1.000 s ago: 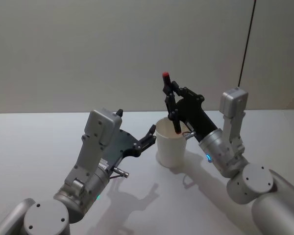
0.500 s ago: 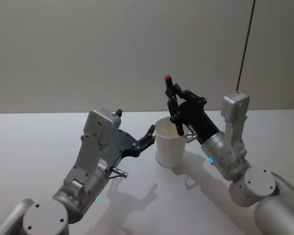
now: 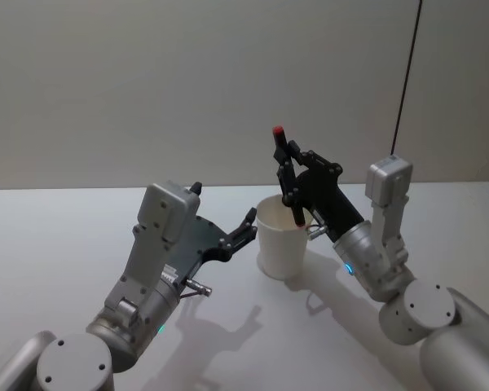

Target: Place the pen into the pen holder.

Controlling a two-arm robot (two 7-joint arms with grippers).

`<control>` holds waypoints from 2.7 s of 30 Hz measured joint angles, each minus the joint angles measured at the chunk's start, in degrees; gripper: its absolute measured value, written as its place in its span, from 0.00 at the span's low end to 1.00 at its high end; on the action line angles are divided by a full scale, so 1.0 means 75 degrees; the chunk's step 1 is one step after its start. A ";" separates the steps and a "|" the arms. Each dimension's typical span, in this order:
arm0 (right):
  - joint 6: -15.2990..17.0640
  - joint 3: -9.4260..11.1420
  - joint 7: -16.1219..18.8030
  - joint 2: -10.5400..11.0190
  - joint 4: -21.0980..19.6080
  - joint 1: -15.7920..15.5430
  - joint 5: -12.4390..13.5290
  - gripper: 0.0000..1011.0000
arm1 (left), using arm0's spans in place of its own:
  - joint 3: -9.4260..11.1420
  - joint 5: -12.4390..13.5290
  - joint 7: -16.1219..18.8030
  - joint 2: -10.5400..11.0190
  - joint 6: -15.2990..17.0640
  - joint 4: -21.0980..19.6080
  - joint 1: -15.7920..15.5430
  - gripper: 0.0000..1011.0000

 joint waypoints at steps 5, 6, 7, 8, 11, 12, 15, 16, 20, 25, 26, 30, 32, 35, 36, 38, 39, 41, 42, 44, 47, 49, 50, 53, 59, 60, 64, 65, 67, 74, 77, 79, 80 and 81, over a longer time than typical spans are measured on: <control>-0.0102 0.0008 0.0032 -0.0048 0.0196 0.0084 0.0000 0.24 | 0.0000 0.0000 0.0000 0.0000 0.0000 0.0000 0.0000 0.99; -0.0111 0.0010 0.0035 -0.0055 0.0223 0.0096 0.0000 0.27 | 0.0000 0.0000 0.0000 0.0000 0.0000 0.0000 0.0000 0.99; -0.0144 0.0013 0.0044 -0.0072 0.0291 0.0125 0.0000 0.29 | 0.0000 0.0000 0.0000 0.0000 0.0000 0.0000 0.0000 0.99; -0.0163 0.0016 0.0049 -0.0080 0.0325 0.0139 0.0001 0.31 | 0.0000 0.0000 0.0000 0.0000 0.0000 0.0000 0.0000 0.99; -0.0205 0.0025 0.0062 -0.0103 0.0418 0.0183 0.0006 0.43 | 0.0000 0.0000 0.0000 0.0000 0.0000 0.0000 0.0000 0.99; -0.0228 0.0031 0.0071 -0.0117 0.0483 0.0207 0.0010 0.47 | 0.0000 0.0000 0.0000 0.0000 0.0000 0.0000 0.0000 0.99; -0.0280 0.0047 0.0094 -0.0143 0.0586 0.0256 0.0019 0.53 | 0.0000 0.0000 0.0000 0.0000 0.0000 0.0000 0.0000 0.99; -0.0287 0.0052 0.0098 -0.0146 0.0605 0.0266 0.0020 0.58 | 0.0000 0.0000 0.0000 0.0000 0.0000 0.0000 0.0000 0.99; -0.0325 0.0076 0.0116 -0.0164 0.0678 0.0303 0.0024 0.72 | 0.0000 0.0000 0.0000 0.0000 0.0000 0.0000 0.0000 0.99; -0.0297 0.0123 0.0105 -0.0148 0.0609 0.0280 0.0008 0.85 | 0.0000 0.0000 0.0000 0.0000 0.0000 0.0000 0.0000 0.99; -0.0276 0.0129 0.0094 -0.0141 0.0572 0.0262 0.0003 0.91 | 0.0000 0.0000 0.0000 0.0000 0.0000 0.0000 0.0000 0.99; -0.0096 0.0173 -0.0018 -0.0061 0.0232 0.0099 -0.0067 0.98 | 0.0000 0.0000 0.0000 0.0000 0.0000 0.0000 0.0000 0.99; 0.0091 0.0207 -0.0119 0.0004 -0.0052 -0.0035 -0.0130 0.99 | 0.0000 0.0000 0.0000 0.0000 0.0000 0.0000 0.0000 0.99; 0.0423 0.0259 -0.0263 0.0127 -0.0551 -0.0271 -0.0217 0.99 | 0.0000 0.0000 0.0000 0.0000 0.0000 0.0000 0.0000 0.99; 0.0503 0.0277 -0.0296 0.0169 -0.0678 -0.0355 -0.0234 0.99 | 0.0000 0.0000 0.0000 0.0000 0.0000 0.0000 0.0000 0.99; 0.0779 0.0317 -0.0402 0.0262 -0.1104 -0.0533 -0.0290 0.99 | 0.0000 0.0000 0.0000 0.0000 0.0000 0.0000 0.0000 0.99; 0.0908 0.0331 -0.0450 0.0295 -0.1233 -0.0595 -0.0312 0.99 | 0.0000 0.0000 0.0000 0.0000 0.0000 0.0000 0.0000 0.99; 0.1236 0.0380 -0.0555 0.0409 -0.1687 -0.0805 -0.0356 0.99 | 0.0000 0.0000 0.0000 0.0000 0.0000 0.0000 0.0000 0.99; 0.1334 0.0396 -0.0590 0.0444 -0.1816 -0.0864 -0.0366 0.99 | 0.0000 0.0000 0.0000 0.0000 0.0000 0.0000 0.0000 0.99; 0.1649 0.0447 -0.0688 0.0559 -0.2249 -0.1070 -0.0390 0.99 | 0.0000 0.0000 0.0000 0.0000 0.0000 0.0000 0.0000 0.99; 0.1994 0.0497 -0.0792 0.0667 -0.2645 -0.1256 -0.0405 0.99 | 0.0000 0.0000 0.0000 0.0000 0.0000 0.0000 0.0000 0.99; 0.2417 0.0569 -0.0909 0.0809 -0.3142 -0.1499 -0.0408 0.99 | 0.0000 0.0000 0.0000 0.0000 0.0000 0.0000 0.0000 0.99; 0.2667 0.0612 -0.0976 0.0896 -0.3428 -0.1634 -0.0407 0.99 | 0.0000 0.0000 0.0000 0.0000 0.0000 0.0000 0.0000 0.99; 0.2971 0.0677 -0.1057 0.1020 -0.3789 -0.1831 -0.0389 0.99 | 0.0000 0.0000 0.0000 0.0000 0.0000 0.0000 0.0000 0.99; 0.3824 0.0845 -0.1271 0.1346 -0.4755 -0.2317 -0.0308 0.99 | 0.0000 0.0000 0.0000 0.0000 0.0000 0.0000 0.0000 0.99; 0.3996 0.0887 -0.1315 0.1425 -0.4958 -0.2431 -0.0287 0.99 | 0.0000 0.0000 0.0000 0.0000 0.0000 0.0000 0.0000 0.99; 0.4445 0.0992 -0.1426 0.1621 -0.5457 -0.2714 -0.0224 0.99 | 0.0000 0.0000 0.0000 0.0000 0.0000 0.0000 0.0000 0.99; 0.4528 0.1016 -0.1445 0.1669 -0.5574 -0.2782 -0.0210 0.99 | 0.0000 0.0000 0.0000 0.0000 0.0000 0.0000 0.0000 0.99; 0.4703 0.1054 -0.1494 0.1741 -0.5746 -0.2891 -0.0181 0.99 | 0.0000 0.0000 0.0000 0.0000 0.0000 0.0000 0.0000 0.99; 0.5337 0.1234 -0.1695 0.2083 -0.6491 -0.3411 -0.0033 0.99 | 0.0000 0.0000 0.0000 0.0000 0.0000 0.0000 0.0000 0.99; 0.5531 0.1302 -0.1779 0.2209 -0.6746 -0.3611 0.0023 0.99 | 0.0000 0.0000 0.0000 0.0000 0.0000 0.0000 0.0000 0.99; 0.5616 0.1329 -0.1815 0.2262 -0.6850 -0.3697 0.0045 0.99 | 0.0000 0.0000 0.0000 0.0000 0.0000 0.0000 0.0000 0.99; 0.5690 0.1360 -0.1851 0.2324 -0.6963 -0.3793 0.0066 0.99 | 0.0000 0.0000 0.0000 0.0000 0.0000 0.0000 0.0000 0.99; 0.5725 0.1373 -0.1865 0.2349 -0.7007 -0.3831 0.0076 0.99 | 0.0000 0.0000 0.0000 0.0000 0.0000 0.0000 0.0000 0.99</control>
